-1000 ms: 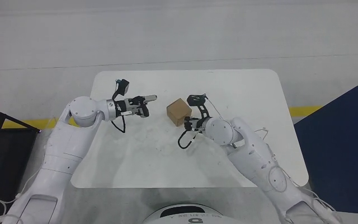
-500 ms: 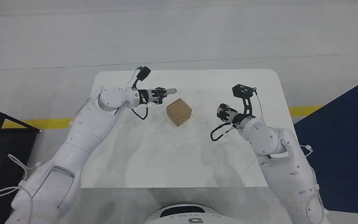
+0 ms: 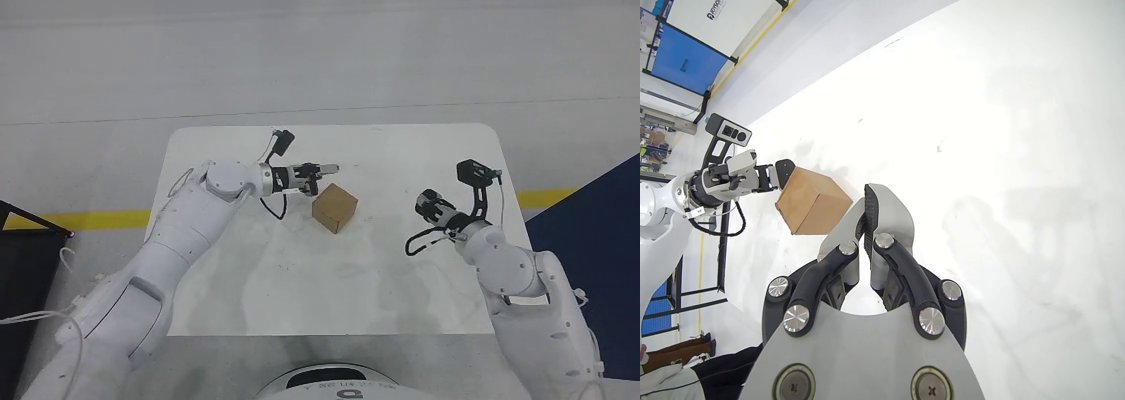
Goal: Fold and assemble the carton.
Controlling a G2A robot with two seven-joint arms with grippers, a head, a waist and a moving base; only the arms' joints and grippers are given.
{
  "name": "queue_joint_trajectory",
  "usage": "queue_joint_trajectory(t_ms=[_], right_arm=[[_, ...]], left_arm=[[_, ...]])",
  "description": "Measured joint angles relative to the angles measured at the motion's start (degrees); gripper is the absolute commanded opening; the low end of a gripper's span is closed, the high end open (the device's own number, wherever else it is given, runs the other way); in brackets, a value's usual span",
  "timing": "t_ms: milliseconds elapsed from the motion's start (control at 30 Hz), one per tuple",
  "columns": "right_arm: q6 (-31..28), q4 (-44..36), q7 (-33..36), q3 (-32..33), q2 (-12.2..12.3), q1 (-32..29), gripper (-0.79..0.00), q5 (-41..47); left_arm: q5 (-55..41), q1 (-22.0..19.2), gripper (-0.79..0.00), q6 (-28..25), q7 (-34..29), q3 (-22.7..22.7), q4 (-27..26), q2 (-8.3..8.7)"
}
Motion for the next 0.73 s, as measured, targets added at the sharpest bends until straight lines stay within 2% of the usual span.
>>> queue_joint_trajectory(t_ms=[33, 67, 133, 200, 233, 267, 400, 533, 667, 733], right_arm=[[-0.1, 0.2, -0.4, 0.6, 0.0, 0.1, -0.785, -0.1], [0.1, 0.5, -0.8, 1.2, 0.1, 0.2, -0.723, -0.2], [1.0, 1.1, -2.0, 2.7, 0.1, 0.9, 0.0, 0.3], [1.0, 1.1, -2.1, 3.2, 0.1, 1.1, 0.0, 1.0], [0.9, 1.1, -2.1, 3.2, 0.1, 1.1, -0.775, 1.1], [0.9, 1.1, -2.1, 3.2, 0.1, 1.1, -0.761, 1.1], [0.9, 1.1, -2.1, 3.2, 0.1, 1.1, -0.491, 1.0], [0.9, 1.1, -2.1, 3.2, 0.1, 1.1, -0.265, 1.0], [0.9, 1.1, -2.1, 3.2, 0.1, 1.1, -0.1, 1.0], [0.9, 1.1, -2.1, 3.2, 0.1, 1.1, -0.044, 1.0]], left_arm=[[0.5, -0.2, 0.0, -0.8, 0.5, -0.9, 0.5, 0.31], [0.9, -0.4, 0.0, -1.3, 0.9, -1.7, 0.7, 0.66], [2.3, -0.6, 0.0, -2.8, 2.0, -4.1, 0.3, 1.84], [4.1, -0.2, 0.0, -3.9, 2.8, -7.3, -1.6, 3.46], [4.5, 0.1, 0.0, -4.0, 2.8, -8.5, -2.4, 3.98], [4.6, 0.2, -0.001, -4.0, 2.8, -9.1, -2.7, 4.19], [4.5, 0.3, 0.0, -3.9, 2.7, -8.7, -2.6, 4.12], [4.5, 0.3, 0.0, -3.9, 2.7, -8.7, -2.6, 4.12], [4.5, 0.3, 0.0, -3.9, 2.7, -8.7, -2.6, 4.12], [4.5, 0.3, 0.0, -3.9, 2.7, -8.7, -2.6, 4.12]])
